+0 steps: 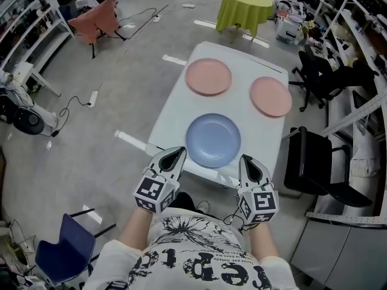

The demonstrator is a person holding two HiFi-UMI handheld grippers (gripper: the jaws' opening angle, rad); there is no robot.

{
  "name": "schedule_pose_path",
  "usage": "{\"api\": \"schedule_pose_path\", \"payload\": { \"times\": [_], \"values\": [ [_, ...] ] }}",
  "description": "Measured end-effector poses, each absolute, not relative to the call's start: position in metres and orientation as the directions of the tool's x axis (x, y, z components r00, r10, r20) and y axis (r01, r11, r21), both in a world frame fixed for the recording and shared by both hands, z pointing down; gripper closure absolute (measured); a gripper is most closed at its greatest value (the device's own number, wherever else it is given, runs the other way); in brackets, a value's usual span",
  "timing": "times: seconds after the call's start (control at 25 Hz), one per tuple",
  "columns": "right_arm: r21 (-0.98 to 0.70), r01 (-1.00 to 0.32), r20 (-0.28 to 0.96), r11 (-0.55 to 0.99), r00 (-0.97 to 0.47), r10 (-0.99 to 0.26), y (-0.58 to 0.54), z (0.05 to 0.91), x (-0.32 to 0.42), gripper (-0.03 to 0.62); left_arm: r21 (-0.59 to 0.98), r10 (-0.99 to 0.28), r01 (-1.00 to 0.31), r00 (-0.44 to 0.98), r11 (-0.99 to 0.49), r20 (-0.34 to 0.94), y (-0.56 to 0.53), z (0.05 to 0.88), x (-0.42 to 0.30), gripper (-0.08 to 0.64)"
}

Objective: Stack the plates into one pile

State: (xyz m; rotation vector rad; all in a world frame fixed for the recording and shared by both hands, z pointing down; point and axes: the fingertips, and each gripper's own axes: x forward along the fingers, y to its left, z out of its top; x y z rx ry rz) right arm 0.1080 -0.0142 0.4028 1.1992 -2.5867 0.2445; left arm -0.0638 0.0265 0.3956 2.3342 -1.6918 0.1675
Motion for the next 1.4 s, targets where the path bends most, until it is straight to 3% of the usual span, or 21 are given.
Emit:
{"api": "schedule_pose_path", "payload": {
  "times": [0.84,1.2,1.24,1.32,1.4],
  "values": [
    [-0.033,-0.844,0.392,0.536,-0.504,-0.77,-0.255,0.437,0.004,0.586,0.164,-0.863,-0.913,0.406,-0.373,0.302,-0.233,0.441,-0.173,0.546],
    [0.001,-0.846,0.465,0.533,-0.472,-0.749,-0.351,0.485,-0.021,0.584,0.176,-0.857,-0.929,0.369,-0.327,0.359,-0.322,0.495,-0.199,0.537],
    [0.004,-0.846,0.477,0.534,-0.468,-0.744,-0.36,0.491,-0.023,0.573,0.196,-0.842,-0.922,0.385,-0.333,0.377,-0.33,0.502,-0.2,0.5],
    [0.003,-0.842,0.505,0.539,-0.464,-0.728,-0.377,0.505,-0.029,0.48,0.258,-0.811,-0.907,0.414,-0.331,0.414,-0.344,0.518,-0.205,0.461],
    [0.006,-0.843,0.524,0.538,-0.455,-0.72,-0.395,0.519,-0.031,0.479,0.307,-0.788,-0.9,0.423,-0.308,0.447,-0.36,0.534,-0.214,0.46]
  ]
}}
